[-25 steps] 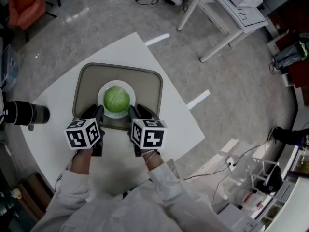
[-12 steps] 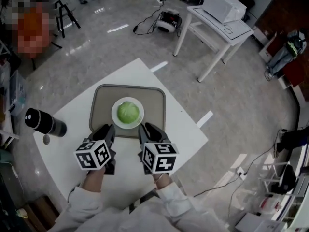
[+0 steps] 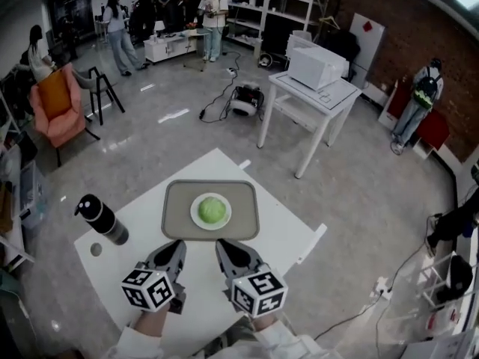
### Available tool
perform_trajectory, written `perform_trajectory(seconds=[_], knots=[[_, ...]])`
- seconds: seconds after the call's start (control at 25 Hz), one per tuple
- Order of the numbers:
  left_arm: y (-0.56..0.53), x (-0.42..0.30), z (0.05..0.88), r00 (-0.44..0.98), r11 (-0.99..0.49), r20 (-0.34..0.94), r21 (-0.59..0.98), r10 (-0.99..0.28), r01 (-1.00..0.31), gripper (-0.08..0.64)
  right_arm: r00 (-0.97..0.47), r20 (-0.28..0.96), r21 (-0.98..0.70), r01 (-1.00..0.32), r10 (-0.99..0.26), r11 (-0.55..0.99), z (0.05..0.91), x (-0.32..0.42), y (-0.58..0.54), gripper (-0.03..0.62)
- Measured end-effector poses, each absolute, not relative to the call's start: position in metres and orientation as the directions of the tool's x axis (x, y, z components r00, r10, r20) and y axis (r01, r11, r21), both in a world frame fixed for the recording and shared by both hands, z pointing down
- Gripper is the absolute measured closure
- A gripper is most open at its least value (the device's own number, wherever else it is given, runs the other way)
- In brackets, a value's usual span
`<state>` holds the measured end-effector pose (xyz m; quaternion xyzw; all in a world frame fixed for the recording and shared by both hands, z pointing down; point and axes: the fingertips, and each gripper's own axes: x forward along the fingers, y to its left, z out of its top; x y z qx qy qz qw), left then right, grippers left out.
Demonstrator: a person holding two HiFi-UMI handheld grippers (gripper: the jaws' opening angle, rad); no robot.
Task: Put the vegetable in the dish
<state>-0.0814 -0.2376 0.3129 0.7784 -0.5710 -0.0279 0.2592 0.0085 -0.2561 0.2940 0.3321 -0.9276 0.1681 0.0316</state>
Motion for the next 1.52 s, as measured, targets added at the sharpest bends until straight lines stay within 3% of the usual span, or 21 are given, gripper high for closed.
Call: perform_trajectory(seconds=[0.2, 0.36, 0.6, 1.04, 1.52], knots=[[-0.177, -0.078, 0.280, 0.398, -0.293, 0.176, 0.432, -0.900, -0.853, 0.551, -0.778, 0.126, -0.242, -0.626, -0.616, 0.741, 0.261, 0.001, -0.193, 0.578], [-0.139, -0.075, 0.267, 0.428, -0.331, 0.151, 0.430, -0.891, -0.840, 0.552, -0.803, 0.094, -0.316, -0.585, -0.589, 0.747, 0.255, -0.010, -0.147, 0.578], [-0.100, -0.071, 0.268, 0.454, -0.355, 0.152, 0.429, -0.878, -0.830, 0.552, -0.812, 0.129, -0.302, -0.579, -0.569, 0.758, 0.264, -0.018, -0.097, 0.578], [-0.065, -0.025, 0.307, 0.443, -0.311, 0.204, 0.468, -0.873, -0.827, 0.552, -0.838, 0.182, -0.320, -0.544, -0.514, 0.775, 0.290, 0.020, -0.068, 0.578], [-0.055, -0.024, 0.297, 0.469, -0.345, 0.192, 0.457, -0.862, -0.820, 0.552, -0.861, 0.189, -0.267, -0.508, -0.473, 0.819, 0.281, 0.008, -0.058, 0.578]])
